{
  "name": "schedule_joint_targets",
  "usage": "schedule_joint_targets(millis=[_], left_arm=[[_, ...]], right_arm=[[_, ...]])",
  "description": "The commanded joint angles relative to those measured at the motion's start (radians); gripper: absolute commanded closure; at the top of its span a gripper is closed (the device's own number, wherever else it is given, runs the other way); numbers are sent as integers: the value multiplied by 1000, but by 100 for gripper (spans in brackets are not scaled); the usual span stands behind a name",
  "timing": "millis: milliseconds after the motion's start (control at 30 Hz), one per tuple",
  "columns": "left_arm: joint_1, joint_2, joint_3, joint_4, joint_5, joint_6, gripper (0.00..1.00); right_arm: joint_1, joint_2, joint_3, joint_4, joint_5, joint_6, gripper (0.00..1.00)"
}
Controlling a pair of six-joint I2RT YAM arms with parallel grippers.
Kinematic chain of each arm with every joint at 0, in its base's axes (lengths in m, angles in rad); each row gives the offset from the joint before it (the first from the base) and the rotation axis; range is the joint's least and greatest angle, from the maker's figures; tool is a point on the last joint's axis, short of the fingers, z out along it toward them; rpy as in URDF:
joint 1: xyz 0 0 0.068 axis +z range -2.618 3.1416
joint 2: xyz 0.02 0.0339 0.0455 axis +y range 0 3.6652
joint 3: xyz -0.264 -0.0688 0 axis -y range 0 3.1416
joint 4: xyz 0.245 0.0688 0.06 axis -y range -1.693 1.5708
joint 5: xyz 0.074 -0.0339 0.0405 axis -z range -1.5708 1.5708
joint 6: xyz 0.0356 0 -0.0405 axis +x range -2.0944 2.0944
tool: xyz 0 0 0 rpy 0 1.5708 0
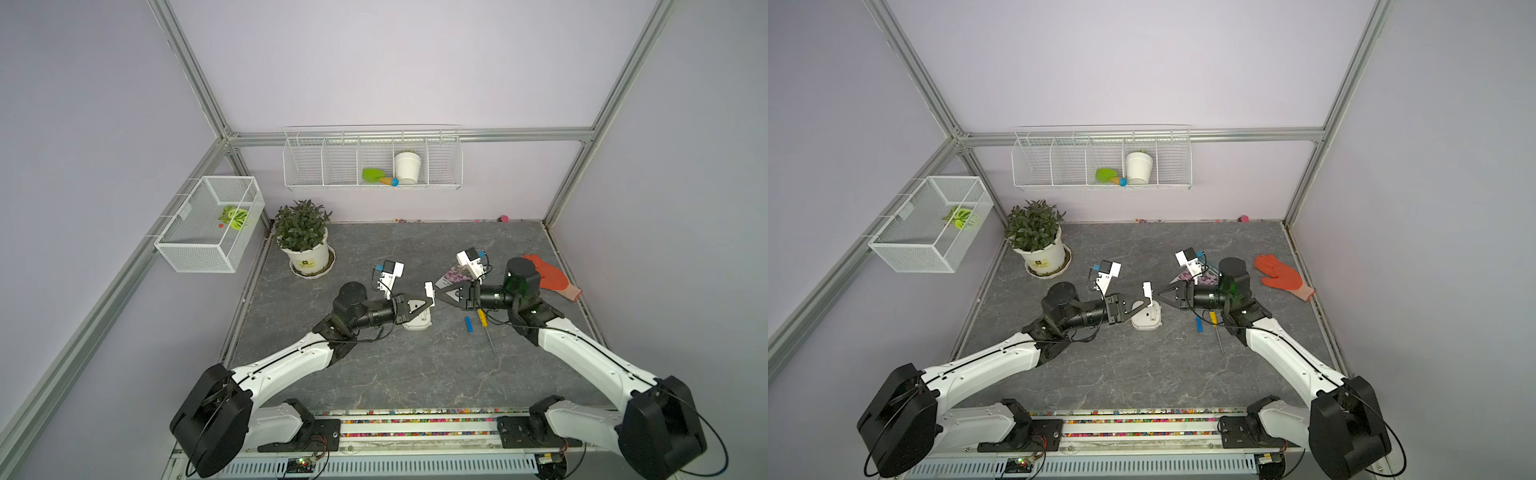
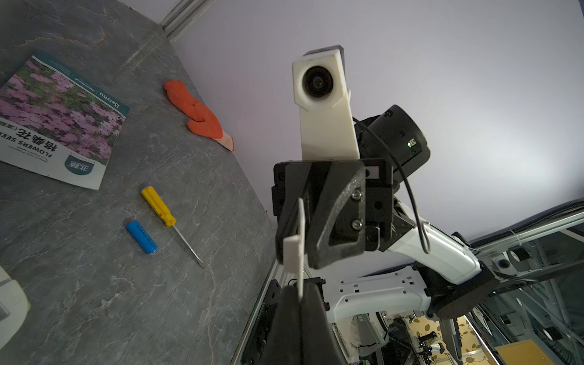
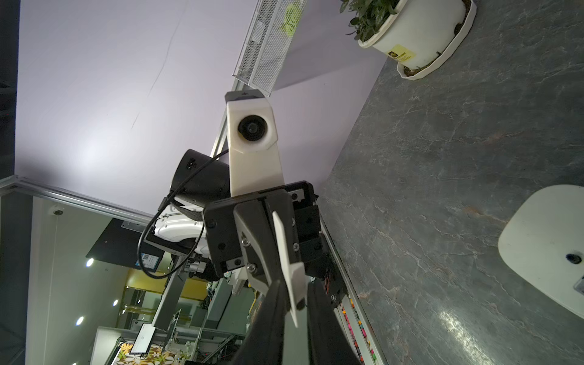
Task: Remove the battery from the alarm
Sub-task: Pick up the cover from the center of the board, then install the cover on the alarm.
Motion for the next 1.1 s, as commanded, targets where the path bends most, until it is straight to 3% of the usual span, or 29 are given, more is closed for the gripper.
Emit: schedule_joint_targets(millis=[0,500,800,833,1067], left_arm=[[3,-2,8,-4,-1,19,100],[3,-9,11,-31,2,36,100],[2,-9,10,-39,-4,40,99],[3,-11,8,-44,-9,42,89],[31,-57,-11,-108,-45,68,50]], right_arm=[[8,9,29,-17,-5,-37,81],[10,9,52,-69,-3,-74,89],[10,5,74,-166,11,-134,99],[10,1,81,-198,18,-153,100],[8,-3,161,-505,117,-338,100]])
